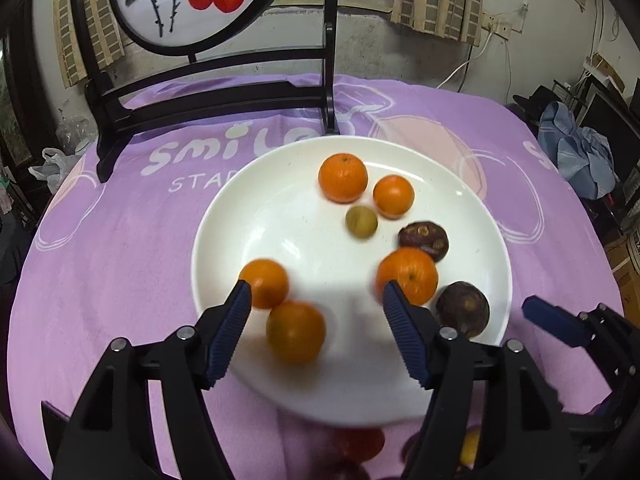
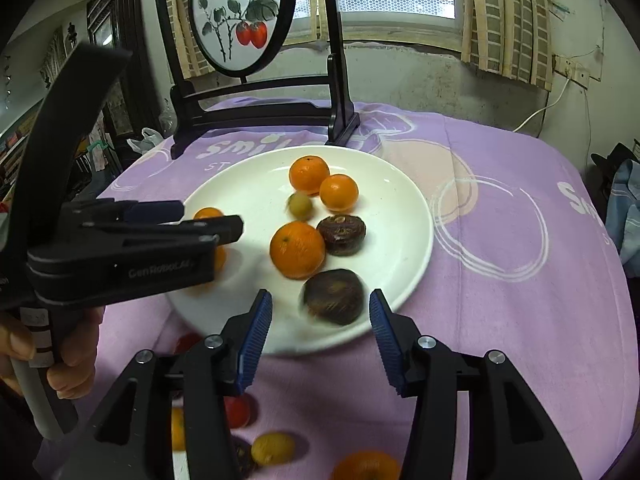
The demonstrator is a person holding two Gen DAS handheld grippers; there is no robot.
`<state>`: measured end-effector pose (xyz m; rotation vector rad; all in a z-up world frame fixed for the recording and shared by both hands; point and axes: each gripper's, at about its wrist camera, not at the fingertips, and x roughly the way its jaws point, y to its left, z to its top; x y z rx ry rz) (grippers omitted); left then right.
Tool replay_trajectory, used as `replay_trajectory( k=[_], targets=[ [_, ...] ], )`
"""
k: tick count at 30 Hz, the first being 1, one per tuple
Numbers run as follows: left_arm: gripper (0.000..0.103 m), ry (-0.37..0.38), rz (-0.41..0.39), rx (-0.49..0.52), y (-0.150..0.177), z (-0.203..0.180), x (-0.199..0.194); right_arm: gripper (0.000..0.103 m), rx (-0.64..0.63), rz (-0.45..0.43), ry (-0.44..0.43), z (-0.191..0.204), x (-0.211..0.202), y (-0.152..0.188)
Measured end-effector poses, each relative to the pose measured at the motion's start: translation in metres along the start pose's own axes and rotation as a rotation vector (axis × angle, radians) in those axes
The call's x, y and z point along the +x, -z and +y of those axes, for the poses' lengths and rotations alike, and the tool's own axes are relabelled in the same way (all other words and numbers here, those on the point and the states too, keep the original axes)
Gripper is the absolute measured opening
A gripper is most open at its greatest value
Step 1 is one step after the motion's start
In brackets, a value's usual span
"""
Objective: Organize fruits
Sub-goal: 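Carry both fruits over the white plate and open both tools to release, then move the right tool back and grasp a red tomato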
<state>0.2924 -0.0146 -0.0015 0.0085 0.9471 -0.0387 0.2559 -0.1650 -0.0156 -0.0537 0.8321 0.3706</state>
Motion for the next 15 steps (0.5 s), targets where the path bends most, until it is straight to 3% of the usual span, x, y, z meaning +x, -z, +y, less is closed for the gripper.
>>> replay_trajectory(
  k=[4,15],
  targets=[
    [0.071,0.008,0.0,-0.006,0.02,0.006,-0.017,0.06,0.01,-0.009,0.006,0.001,-0.017,0.013],
    [0.079,0.036,0.014,-0.078,0.092,0.025,-0.059,0.066,0.026,0.031,0.005,0.012,-0.058,0.071]
  ],
)
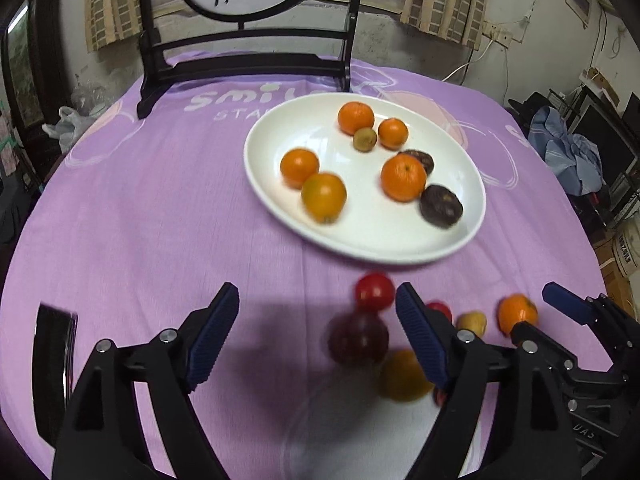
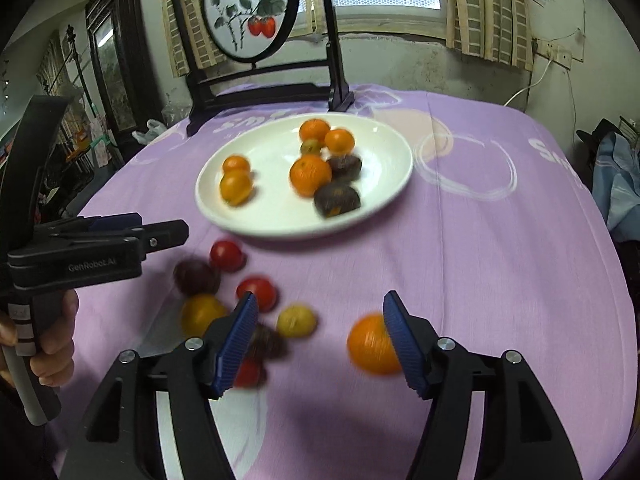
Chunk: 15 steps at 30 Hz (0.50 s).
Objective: Organize fruits
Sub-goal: 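Move the right tool back and grasp a red tomato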
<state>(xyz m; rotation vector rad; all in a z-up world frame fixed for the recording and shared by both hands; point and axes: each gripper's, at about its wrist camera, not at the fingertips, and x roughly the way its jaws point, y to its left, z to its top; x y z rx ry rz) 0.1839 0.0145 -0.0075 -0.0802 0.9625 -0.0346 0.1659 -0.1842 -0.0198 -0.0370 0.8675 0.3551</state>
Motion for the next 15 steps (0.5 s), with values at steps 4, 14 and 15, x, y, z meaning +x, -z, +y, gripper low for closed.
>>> replay_trajectory(
  k=[4,14,15],
  targets=[
    [0.083,-0.043,-0.013,0.011,0.024,0.003,-0.007,0.066,-0.02,0.022,-0.006,0.011,-0.007,0.021],
    [0.083,-0.049,-0.058,0.032,0.045,0.014,-0.003,0.066,-0.107,0.125,0.005,0.047,0.017,0.048],
    [0.083,-0.044,-0.059,0.026,0.044,0.016,-0.004,0.066,-0.107,0.129,0.006,0.049,0.02,0.048]
  ],
)
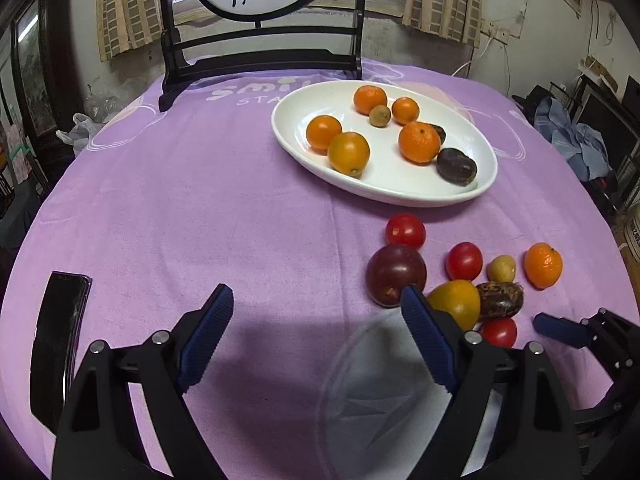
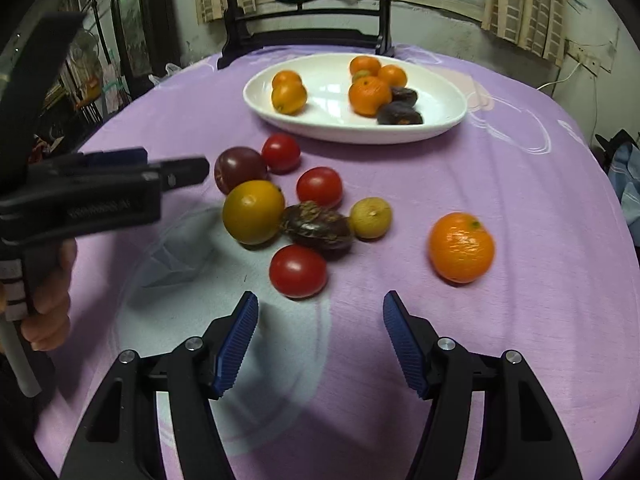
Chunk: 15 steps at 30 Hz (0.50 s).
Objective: Organize fruits
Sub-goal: 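Move the right tool back and grasp a red tomato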
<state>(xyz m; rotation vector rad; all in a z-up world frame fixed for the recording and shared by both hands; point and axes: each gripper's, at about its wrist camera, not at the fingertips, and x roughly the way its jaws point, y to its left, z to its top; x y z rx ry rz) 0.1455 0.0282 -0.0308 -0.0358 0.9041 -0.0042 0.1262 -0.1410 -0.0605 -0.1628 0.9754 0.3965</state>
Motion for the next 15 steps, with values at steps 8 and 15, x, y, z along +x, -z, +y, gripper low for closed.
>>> replay_trajectory(
  k=[8,15],
  targets=[
    [0.085,0.11,0.101,-0.084,0.002,0.011,0.013,0.051,0.001,-0.012,0.012,0.014,0.012,-0.013],
    [0.085,0.111,0.099,-0.07,0.004,0.006,0.013,0.031,0.003,-0.033,0.002,0.012,0.011,-0.014]
  ],
)
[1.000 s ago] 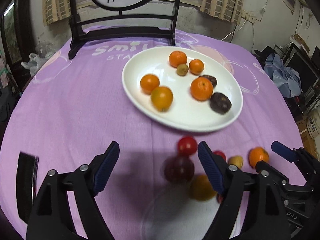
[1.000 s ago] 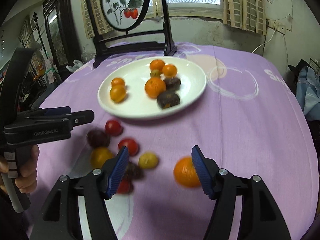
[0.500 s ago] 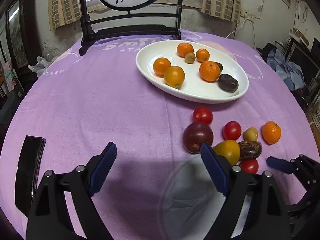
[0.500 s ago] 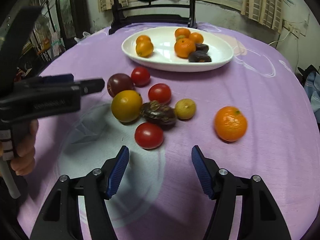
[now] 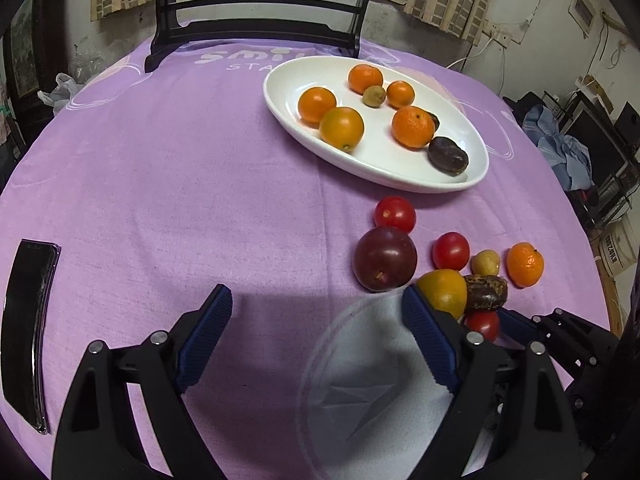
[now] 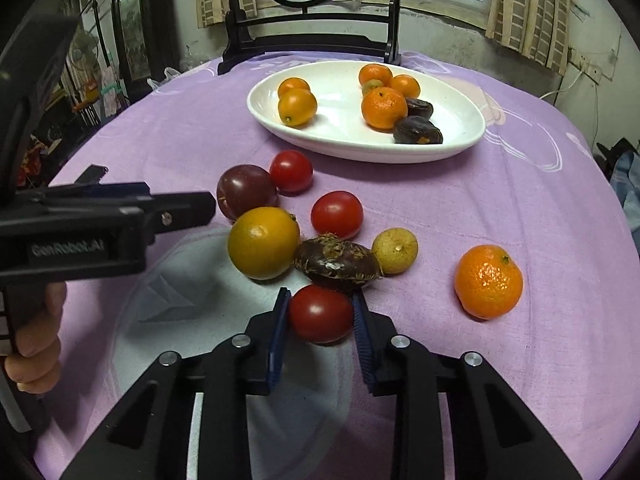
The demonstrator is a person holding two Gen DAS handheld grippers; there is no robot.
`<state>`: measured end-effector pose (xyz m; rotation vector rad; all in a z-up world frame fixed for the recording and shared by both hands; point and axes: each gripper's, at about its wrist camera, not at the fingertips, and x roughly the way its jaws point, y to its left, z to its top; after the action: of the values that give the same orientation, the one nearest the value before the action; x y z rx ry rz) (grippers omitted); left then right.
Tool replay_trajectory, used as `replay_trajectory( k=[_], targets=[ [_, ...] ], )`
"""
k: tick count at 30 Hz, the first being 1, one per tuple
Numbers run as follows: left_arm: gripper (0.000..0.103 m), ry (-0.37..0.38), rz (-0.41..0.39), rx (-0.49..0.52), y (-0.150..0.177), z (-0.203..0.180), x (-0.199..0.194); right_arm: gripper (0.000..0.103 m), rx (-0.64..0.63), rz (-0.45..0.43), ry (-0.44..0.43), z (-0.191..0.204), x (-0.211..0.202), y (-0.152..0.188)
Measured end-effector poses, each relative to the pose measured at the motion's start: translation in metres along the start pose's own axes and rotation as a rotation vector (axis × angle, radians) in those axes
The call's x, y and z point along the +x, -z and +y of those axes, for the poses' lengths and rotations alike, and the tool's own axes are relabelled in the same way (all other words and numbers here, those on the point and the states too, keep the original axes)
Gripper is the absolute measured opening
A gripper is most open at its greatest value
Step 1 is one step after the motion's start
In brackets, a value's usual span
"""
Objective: Organize fruits
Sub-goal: 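Move the right tool back and grasp a red tomato, then grasp the large yellow tomato with the left tool while the right tool holds the red tomato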
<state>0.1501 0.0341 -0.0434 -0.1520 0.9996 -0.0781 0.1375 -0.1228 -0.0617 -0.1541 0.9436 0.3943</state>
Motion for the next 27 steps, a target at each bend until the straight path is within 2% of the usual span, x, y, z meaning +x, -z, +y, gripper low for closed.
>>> replay_trajectory(
  k=[3,7,12,17,20,24,27],
  targets=[
    [0.085,-0.004,-0.001,0.017,0.002,-0.004,0.001,0.031,0.033,-0.003,-0.019,-0.007,-0.005,0.004],
    [0.085,-0.02,0.0,0.052,0.005,-0.013,0.004,0.031,0.084,-0.011,0.004,-0.025,-0.014,0.008],
    [0.086,-0.007,-0.01,0.092,0.01,-0.024,-0.001,0.031,0.121,-0.039,0.019,-0.044,-0.026,0.007],
    [0.087,-0.023,-0.035,0.158,0.017,-0.039,-0.007,0.031,0.115,-0.039,0.019,-0.046,-0.026,0.007],
    [0.087,0.006,-0.032,0.184,0.021,-0.046,-0.011,0.031,0.117,-0.046,0.018,-0.047,-0.028,0.006],
    [0.087,-0.011,-0.049,0.217,0.023,-0.051,-0.016,0.031,0.133,-0.064,0.014,-0.052,-0.034,0.006],
    [0.087,0.01,-0.041,0.231,0.025,-0.055,-0.016,0.031,0.133,-0.067,0.012,-0.052,-0.034,0.006]
  ],
)
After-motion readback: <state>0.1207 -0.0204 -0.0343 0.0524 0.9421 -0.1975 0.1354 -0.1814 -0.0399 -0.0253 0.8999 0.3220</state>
